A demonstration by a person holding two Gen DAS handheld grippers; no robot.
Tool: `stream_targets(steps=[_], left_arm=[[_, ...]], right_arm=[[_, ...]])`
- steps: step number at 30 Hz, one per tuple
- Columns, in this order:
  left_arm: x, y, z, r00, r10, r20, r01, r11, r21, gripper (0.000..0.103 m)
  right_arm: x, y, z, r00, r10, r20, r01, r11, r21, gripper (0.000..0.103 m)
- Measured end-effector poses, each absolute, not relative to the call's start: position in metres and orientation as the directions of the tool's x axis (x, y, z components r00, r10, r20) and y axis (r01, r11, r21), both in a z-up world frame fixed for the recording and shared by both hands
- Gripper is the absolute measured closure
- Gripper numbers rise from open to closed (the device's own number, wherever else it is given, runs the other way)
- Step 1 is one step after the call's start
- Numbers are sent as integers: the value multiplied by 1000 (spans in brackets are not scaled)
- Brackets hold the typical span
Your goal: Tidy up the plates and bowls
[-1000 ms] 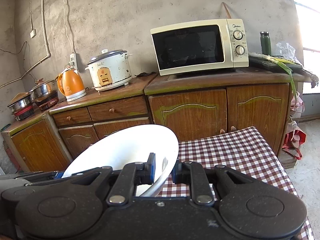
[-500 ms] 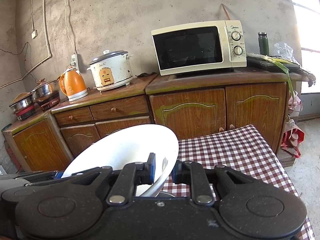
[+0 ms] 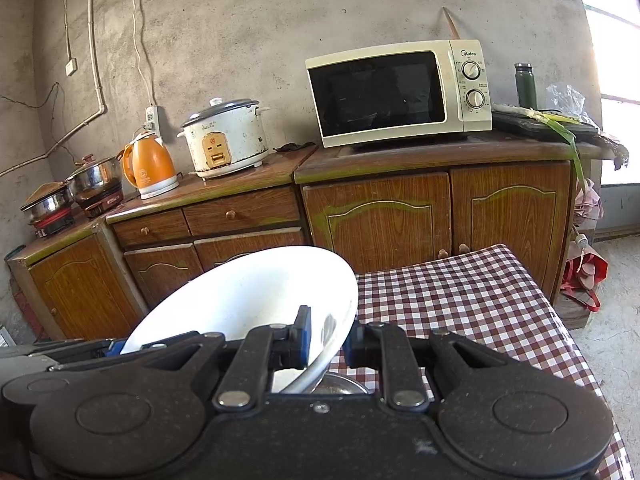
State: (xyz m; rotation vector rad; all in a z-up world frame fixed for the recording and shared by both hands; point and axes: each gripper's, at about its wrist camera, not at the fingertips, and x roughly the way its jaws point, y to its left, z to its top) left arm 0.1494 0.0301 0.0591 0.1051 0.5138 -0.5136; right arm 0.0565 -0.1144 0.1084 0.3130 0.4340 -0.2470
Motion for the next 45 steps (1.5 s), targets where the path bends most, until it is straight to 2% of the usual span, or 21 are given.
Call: stream_targets(steps=[45], left_arm=[[128,38,41,745,-452,-492,514,858,-9,77]], right_arm=[[31,-111,87,867,-159,-473,308,916,256,82]])
